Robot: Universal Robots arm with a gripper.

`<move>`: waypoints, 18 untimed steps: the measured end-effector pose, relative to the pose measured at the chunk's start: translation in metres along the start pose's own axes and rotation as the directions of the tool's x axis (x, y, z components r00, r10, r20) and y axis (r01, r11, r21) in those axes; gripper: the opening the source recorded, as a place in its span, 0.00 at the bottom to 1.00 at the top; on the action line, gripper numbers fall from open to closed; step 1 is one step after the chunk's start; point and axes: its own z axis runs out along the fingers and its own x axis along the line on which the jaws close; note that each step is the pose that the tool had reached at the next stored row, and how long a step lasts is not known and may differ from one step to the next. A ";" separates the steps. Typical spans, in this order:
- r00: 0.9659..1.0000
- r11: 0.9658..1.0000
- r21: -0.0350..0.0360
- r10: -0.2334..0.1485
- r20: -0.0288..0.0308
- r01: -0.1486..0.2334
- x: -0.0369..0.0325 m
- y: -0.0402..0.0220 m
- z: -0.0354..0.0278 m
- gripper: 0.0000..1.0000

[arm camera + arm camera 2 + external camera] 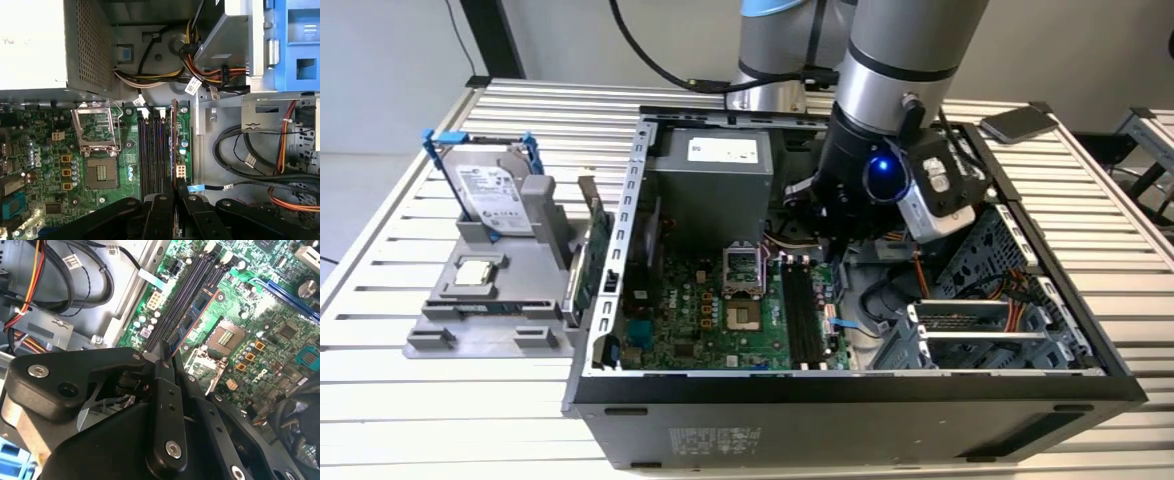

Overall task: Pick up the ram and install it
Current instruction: 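Insert the ram into the slot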

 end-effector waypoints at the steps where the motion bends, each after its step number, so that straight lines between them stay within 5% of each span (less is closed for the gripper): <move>1: 1.000 1.000 0.000 0.000 0.000 0.000 0.0003 -0.0001 0.0020 0.00; 3: 1.000 1.000 0.000 0.000 0.000 0.000 0.0006 -0.0007 0.0056 0.00; 4: 1.000 1.000 0.000 0.001 0.000 -0.001 0.0007 -0.0050 0.0203 0.00; 5: 1.000 1.000 0.006 0.000 0.000 0.000 0.0006 -0.0078 0.0243 0.00; 8: 1.000 1.000 0.011 0.000 0.001 0.000 0.0004 -0.0104 0.0274 0.00; 18: 1.000 1.000 0.012 0.025 0.001 -0.025 0.0005 -0.0133 0.0433 0.00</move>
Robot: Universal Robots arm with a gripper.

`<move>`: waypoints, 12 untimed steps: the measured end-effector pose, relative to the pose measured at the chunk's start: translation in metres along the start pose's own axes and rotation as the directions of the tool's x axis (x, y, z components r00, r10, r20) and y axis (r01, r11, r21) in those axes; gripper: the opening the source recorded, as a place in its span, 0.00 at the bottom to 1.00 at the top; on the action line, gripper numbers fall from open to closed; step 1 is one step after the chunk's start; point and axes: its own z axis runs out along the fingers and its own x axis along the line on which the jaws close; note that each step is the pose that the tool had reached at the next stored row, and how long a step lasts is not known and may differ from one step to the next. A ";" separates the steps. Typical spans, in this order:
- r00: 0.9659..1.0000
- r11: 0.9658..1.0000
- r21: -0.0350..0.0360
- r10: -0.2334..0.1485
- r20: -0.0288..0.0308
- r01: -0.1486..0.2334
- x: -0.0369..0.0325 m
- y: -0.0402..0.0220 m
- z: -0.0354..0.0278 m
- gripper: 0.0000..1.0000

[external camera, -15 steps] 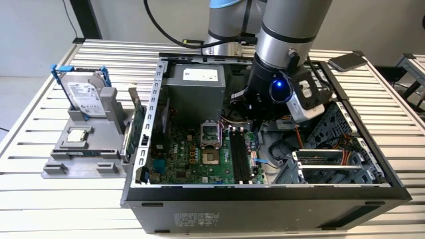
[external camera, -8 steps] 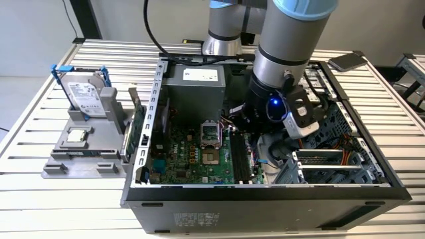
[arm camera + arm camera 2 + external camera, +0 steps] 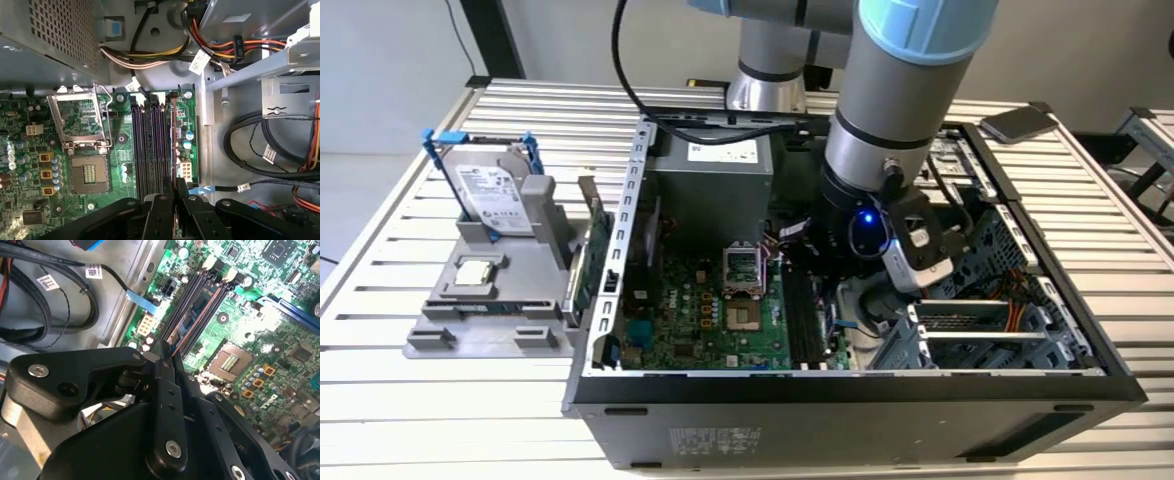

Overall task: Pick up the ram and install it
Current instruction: 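Insert the ram into the slot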

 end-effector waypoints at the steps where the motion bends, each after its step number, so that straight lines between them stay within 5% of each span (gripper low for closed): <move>1: 1.000 1.000 0.000 0.001 -0.001 -0.001 0.0000 -0.0002 0.0000 0.00; 12: 1.000 1.000 0.001 0.007 -0.001 -0.007 -0.0001 -0.0028 0.0140 0.00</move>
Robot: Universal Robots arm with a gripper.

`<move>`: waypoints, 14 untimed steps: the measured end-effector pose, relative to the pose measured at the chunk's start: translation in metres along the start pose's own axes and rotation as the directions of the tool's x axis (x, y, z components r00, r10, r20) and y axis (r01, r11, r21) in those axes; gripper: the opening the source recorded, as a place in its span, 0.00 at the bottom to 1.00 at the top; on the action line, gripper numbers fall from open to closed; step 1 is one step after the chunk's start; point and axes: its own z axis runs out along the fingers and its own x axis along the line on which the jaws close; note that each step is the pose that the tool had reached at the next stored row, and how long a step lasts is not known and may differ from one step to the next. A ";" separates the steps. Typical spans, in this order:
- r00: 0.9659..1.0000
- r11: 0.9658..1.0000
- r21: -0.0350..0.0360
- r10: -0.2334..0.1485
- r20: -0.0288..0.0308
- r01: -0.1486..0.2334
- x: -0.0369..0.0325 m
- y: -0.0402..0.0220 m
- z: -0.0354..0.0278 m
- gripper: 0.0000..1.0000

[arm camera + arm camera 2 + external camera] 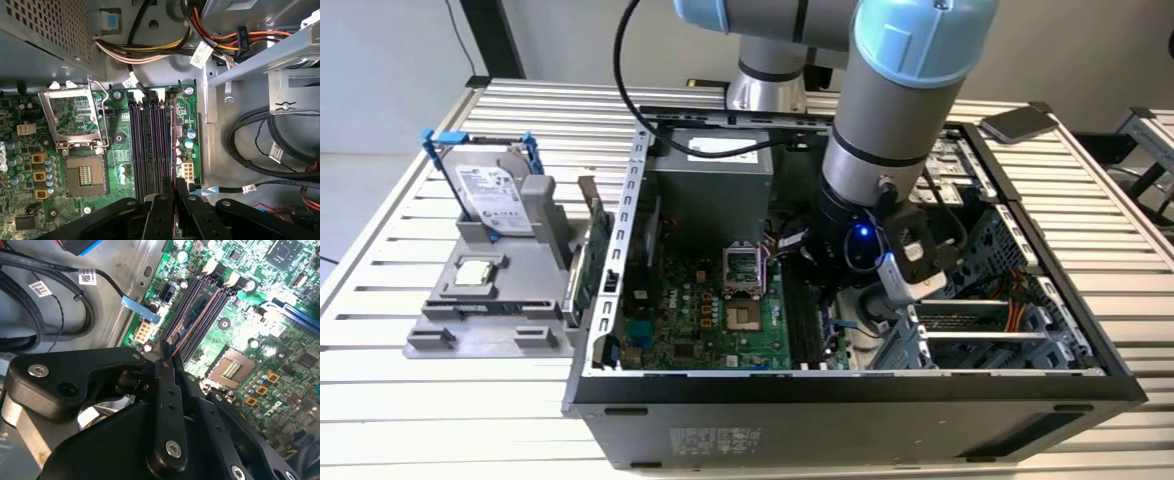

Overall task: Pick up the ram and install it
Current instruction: 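Insert the ram into the slot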

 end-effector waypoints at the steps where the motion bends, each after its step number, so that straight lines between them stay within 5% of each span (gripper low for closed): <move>1: 1.000 1.000 0.000 0.000 0.000 0.000 0.0000 0.0000 0.0019 0.00; 6: 1.000 1.000 0.000 0.001 0.000 -0.001 0.0001 -0.0009 0.0107 0.00; 14: 1.000 1.000 0.000 0.001 0.000 -0.001 -0.0001 -0.0030 0.0165 0.00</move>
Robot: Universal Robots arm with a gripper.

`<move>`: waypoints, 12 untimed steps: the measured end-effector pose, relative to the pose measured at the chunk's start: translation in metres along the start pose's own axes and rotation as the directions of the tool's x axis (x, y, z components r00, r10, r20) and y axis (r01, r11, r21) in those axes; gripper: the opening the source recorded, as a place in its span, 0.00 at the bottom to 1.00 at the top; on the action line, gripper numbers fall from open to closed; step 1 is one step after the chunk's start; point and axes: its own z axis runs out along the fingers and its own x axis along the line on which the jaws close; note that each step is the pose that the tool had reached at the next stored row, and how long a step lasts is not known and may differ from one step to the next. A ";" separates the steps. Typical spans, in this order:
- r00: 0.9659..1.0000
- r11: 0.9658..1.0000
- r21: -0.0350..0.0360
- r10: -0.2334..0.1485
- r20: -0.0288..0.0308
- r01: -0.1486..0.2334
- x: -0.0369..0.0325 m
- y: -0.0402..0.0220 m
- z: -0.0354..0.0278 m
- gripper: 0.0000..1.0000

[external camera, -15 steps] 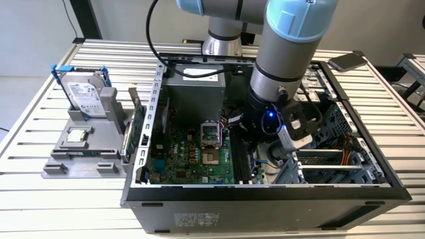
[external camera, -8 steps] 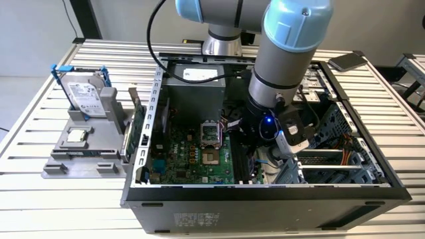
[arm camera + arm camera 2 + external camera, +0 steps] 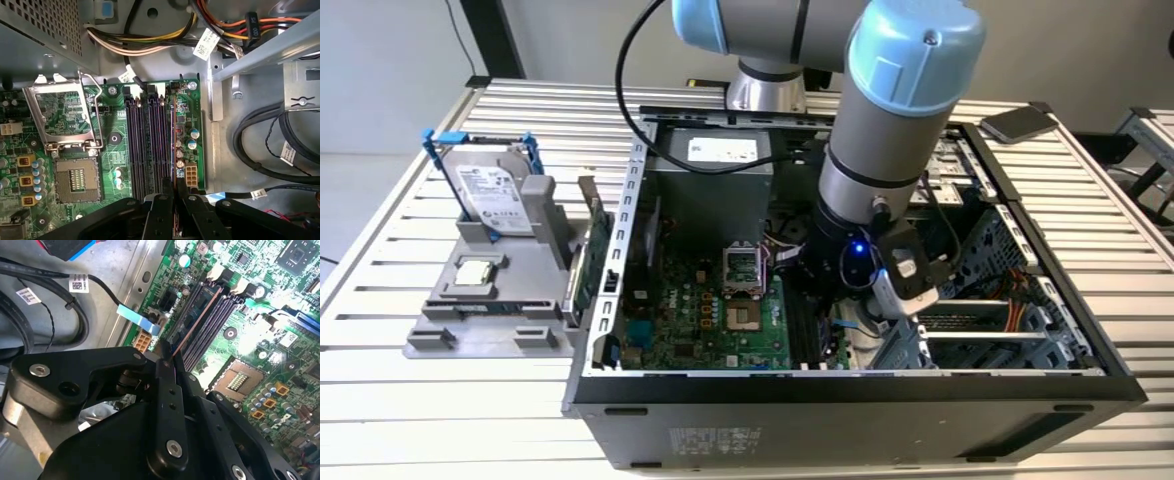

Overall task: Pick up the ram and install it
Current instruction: 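Insert the ram into the slot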

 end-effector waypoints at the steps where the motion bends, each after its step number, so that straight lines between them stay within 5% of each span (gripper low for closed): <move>1: 1.000 1.000 0.000 0.000 0.000 0.000 0.0000 0.0000 0.0000 0.00; 12: 1.000 1.000 0.000 -0.027 0.000 0.027 0.0000 -0.0001 0.0012 0.00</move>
